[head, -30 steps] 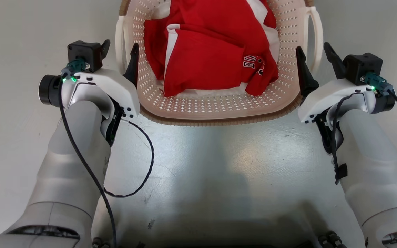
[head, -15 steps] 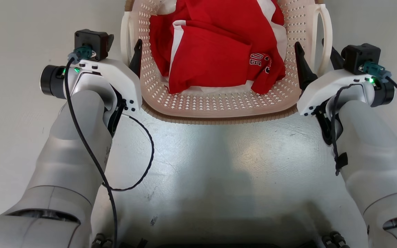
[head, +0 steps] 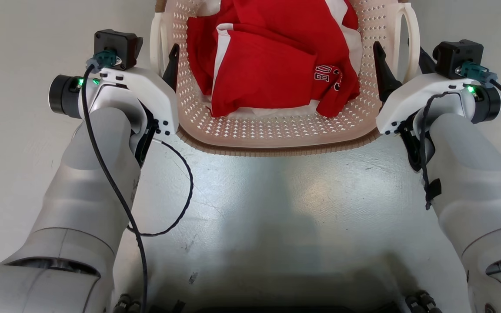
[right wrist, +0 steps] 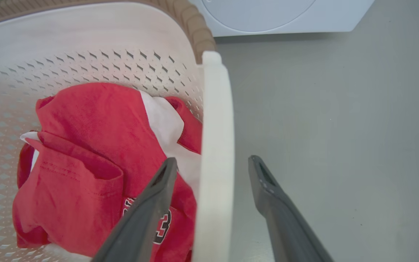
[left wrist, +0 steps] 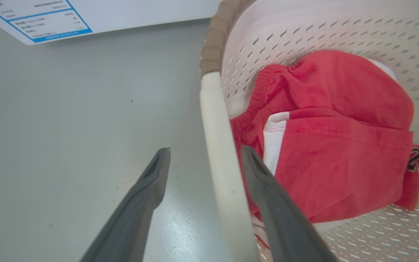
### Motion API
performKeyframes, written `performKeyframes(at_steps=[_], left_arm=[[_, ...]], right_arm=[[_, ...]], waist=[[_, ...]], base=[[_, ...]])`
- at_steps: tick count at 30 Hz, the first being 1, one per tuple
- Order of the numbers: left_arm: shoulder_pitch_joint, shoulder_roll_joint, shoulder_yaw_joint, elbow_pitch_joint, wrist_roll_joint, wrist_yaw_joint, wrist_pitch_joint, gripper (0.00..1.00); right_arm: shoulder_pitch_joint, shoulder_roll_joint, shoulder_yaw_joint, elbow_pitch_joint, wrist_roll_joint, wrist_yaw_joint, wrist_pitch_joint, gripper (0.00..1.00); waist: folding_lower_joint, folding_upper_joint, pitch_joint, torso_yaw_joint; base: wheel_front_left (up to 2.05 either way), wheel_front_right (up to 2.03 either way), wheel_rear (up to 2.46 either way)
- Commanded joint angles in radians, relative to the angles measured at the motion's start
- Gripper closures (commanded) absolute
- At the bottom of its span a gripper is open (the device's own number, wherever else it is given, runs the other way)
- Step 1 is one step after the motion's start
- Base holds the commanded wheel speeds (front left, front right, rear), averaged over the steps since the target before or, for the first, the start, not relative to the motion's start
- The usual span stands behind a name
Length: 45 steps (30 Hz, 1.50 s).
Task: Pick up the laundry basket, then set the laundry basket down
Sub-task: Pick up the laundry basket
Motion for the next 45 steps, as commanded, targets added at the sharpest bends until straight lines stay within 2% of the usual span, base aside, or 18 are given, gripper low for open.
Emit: performKeyframes(at_steps=[1, 3, 7, 8, 9, 10, 11, 19, 27, 31, 37, 45], left_arm=[[0.013, 0.037, 0.008, -0.001, -0.001, 0.011, -0.005, 0.0], [0.012, 0.039, 0.005, -0.001, -0.001, 0.012, -0.005, 0.0], [0.013, 0.041, -0.003, 0.001, -0.002, 0.013, -0.005, 0.0], [0.014, 0.042, -0.005, 0.002, -0.002, 0.013, -0.005, 0.0], [0.015, 0.042, -0.004, 0.004, -0.005, 0.012, -0.005, 0.08], [0.016, 0.042, -0.003, 0.007, -0.009, 0.012, -0.005, 0.73], [0.015, 0.042, -0.002, 0.008, -0.012, 0.014, -0.005, 1.0], [0.023, 0.039, 0.002, 0.008, -0.029, 0.025, -0.005, 1.0], [0.065, 0.039, -0.01, 0.029, -0.037, 0.026, -0.005, 1.0], [0.093, 0.041, -0.018, 0.04, -0.039, 0.026, 0.004, 1.0], [0.155, 0.043, -0.032, 0.048, -0.043, 0.025, 0.058, 1.0], [0.236, 0.037, -0.046, 0.051, -0.057, 0.024, 0.112, 1.0]], right_arm=[[0.022, 0.023, 0.021, -0.002, 0.006, 0.006, -0.014, 0.0], [0.017, 0.023, 0.024, 0.004, 0.008, 0.006, -0.014, 0.07], [0.013, 0.023, 0.033, 0.004, 0.019, 0.006, -0.014, 0.06], [0.014, 0.023, 0.037, 0.004, 0.022, 0.006, -0.014, 0.14], [0.015, 0.023, 0.041, 0.004, 0.025, 0.006, -0.014, 0.6], [0.016, 0.023, 0.045, 0.008, 0.027, 0.006, -0.014, 1.0], [0.017, 0.023, 0.048, 0.012, 0.029, 0.006, -0.014, 1.0], [0.03, 0.023, 0.043, 0.037, 0.038, 0.006, -0.014, 1.0], [0.058, 0.023, 0.093, 0.082, 0.074, 0.006, -0.014, 1.0], [0.075, 0.023, 0.139, 0.098, 0.111, 0.006, 0.013, 1.0], [0.123, 0.023, 0.223, 0.109, 0.156, 0.006, 0.123, 1.0], [0.173, 0.023, 0.326, 0.102, 0.238, 0.006, 0.212, 1.0]], waist=[[-0.0001, 0.0, -0.001, -0.002], [-0.0001, 0.0, -0.001, -0.003], [-0.0001, 0.0, -0.003, -0.005], [-0.0001, 0.0, -0.004, -0.006], [-0.0001, 0.0, -0.005, -0.007], [-0.0001, 0.0, -0.006, -0.009], [-0.0001, 0.0, -0.007, -0.01], [-0.0001, 0.0, -0.03, -0.011], [-0.0001, 0.0, -0.118, -0.016], [-0.0001, 0.0, -0.186, -0.021], [-0.0001, 0.0, -0.318, -0.028], [-0.0001, 0.0, -0.513, -0.034]], base=[[0.0, 0.0, 0.0], [0.0, 0.0, 0.0], [0.0, 0.0, 0.0], [0.0, 0.0, 0.0], [0.0, 0.0, 0.0], [0.0, 0.0, 0.0], [0.0, 0.0, 0.0], [0.0, 0.0, 0.0], [0.0, 0.0, 0.0], [0.0, 0.0, 0.0], [0.0, 0.0, 0.0], [0.0, 0.0, 0.0]])
